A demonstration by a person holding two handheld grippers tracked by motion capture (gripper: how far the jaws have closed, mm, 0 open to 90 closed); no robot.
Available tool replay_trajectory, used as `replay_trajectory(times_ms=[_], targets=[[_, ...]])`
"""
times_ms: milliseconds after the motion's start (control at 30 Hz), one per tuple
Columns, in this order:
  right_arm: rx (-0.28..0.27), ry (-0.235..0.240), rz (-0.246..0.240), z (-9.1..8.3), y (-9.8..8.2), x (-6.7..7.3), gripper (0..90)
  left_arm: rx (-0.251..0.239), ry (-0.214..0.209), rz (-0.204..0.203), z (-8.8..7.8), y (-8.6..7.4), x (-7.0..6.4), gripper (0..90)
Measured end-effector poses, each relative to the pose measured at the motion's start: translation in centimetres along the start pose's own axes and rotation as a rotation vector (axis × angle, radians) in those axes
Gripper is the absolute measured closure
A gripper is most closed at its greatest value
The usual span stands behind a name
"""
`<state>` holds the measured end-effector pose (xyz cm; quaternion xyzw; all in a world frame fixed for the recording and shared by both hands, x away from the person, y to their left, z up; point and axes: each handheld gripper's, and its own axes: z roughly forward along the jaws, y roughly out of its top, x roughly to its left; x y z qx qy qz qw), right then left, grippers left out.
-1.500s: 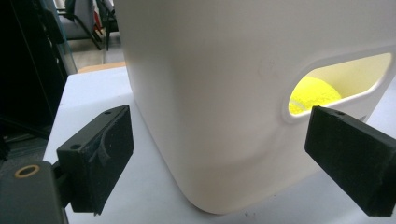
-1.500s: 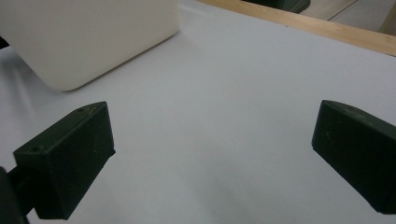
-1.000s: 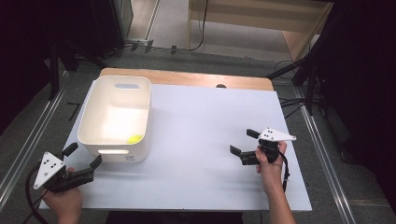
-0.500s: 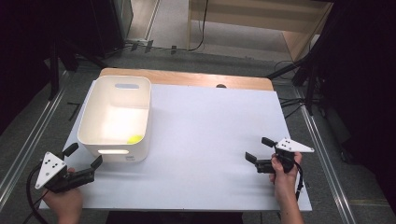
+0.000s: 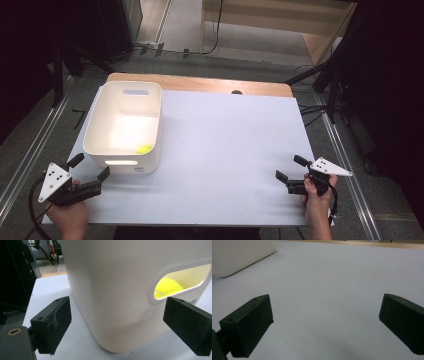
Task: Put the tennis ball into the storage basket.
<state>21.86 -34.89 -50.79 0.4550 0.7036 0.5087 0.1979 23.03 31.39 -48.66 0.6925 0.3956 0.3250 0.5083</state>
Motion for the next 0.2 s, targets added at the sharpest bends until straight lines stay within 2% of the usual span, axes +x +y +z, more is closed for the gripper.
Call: replay_trajectory(times_ms=[67,200], targets=[[0.009,-0.021,-0.013,-0.27,-0.29,-0.13,0.0,0.001,0.001,-0.001,0.02,0.00,0.00,7.9],[0.010,-0.021,-0.003,-0.58,-0.80,-0.41,0.0,0.001,0.002,-0.003,0.01,0.01,0.02,7.9]])
